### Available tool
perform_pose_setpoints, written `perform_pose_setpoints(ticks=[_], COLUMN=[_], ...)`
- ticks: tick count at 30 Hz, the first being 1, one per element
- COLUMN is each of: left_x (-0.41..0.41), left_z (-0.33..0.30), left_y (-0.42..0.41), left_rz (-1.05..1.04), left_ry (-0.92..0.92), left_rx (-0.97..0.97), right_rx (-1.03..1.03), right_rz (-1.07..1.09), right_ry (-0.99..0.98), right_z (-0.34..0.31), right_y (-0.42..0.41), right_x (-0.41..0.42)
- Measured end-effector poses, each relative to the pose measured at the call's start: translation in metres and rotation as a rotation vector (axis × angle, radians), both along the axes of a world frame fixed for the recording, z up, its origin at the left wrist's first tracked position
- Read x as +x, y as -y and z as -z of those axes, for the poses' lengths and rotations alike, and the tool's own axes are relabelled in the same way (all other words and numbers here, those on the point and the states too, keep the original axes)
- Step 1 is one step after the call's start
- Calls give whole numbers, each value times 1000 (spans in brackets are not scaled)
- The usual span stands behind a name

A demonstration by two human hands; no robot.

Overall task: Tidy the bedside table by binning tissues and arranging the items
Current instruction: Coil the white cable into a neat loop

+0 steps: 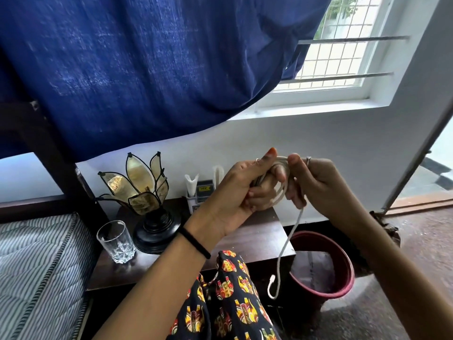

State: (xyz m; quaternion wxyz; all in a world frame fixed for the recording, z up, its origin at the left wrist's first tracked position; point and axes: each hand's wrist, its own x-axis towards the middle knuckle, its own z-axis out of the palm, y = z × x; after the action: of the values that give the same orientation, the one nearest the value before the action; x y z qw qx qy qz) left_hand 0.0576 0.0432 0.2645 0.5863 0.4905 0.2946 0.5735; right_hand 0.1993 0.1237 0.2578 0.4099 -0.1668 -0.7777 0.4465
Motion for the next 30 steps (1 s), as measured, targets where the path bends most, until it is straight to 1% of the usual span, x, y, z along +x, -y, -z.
perform_pose_setpoints(ticks=[2, 4, 7, 9, 11, 15, 18, 20, 22, 24, 25, 28, 30], left_x=[5, 9, 11, 10, 6, -9, -19, -25, -28, -30, -31, -29, -27], left_z=[-5, -10, -18, -22, -25, -26, -22, -19, -17, -16, -15, -14, -14], left_y=[0, -1, -3, -5, -8, -12, -10, -8, -7, -7, -6, -3, 0], left_rz=[-6, -9, -49, -84, -129, -247, -319, -370, -435, -477, -489, -505, -484], left_ry=[117, 262, 413, 476, 508, 483, 417, 330, 194, 53, -20, -278, -403], left_rx=[0, 11, 29, 44, 57, 101, 92, 77, 68, 70, 73, 108, 134], right_rx=[-139, -296, -445, -484, -510, -524, -390, -226, -13, 175, 237, 342, 407], right_rz=[-26, -41, -45, -68, -89, -123, -37, 58, 138, 220, 254, 343, 397], right_ry=[-100, -158, -146, -107, -20, 178, 317, 424, 499, 507, 497, 440, 384], right_z=[10, 21, 38, 48, 57, 68, 65, 57, 47, 32, 23, -5, -24], right_y=[3, 9, 26, 40, 53, 71, 76, 75, 75, 76, 76, 75, 70], right_x=[-3, -8, -17, -22, -23, -18, -10, -2, 6, 12, 14, 15, 13])
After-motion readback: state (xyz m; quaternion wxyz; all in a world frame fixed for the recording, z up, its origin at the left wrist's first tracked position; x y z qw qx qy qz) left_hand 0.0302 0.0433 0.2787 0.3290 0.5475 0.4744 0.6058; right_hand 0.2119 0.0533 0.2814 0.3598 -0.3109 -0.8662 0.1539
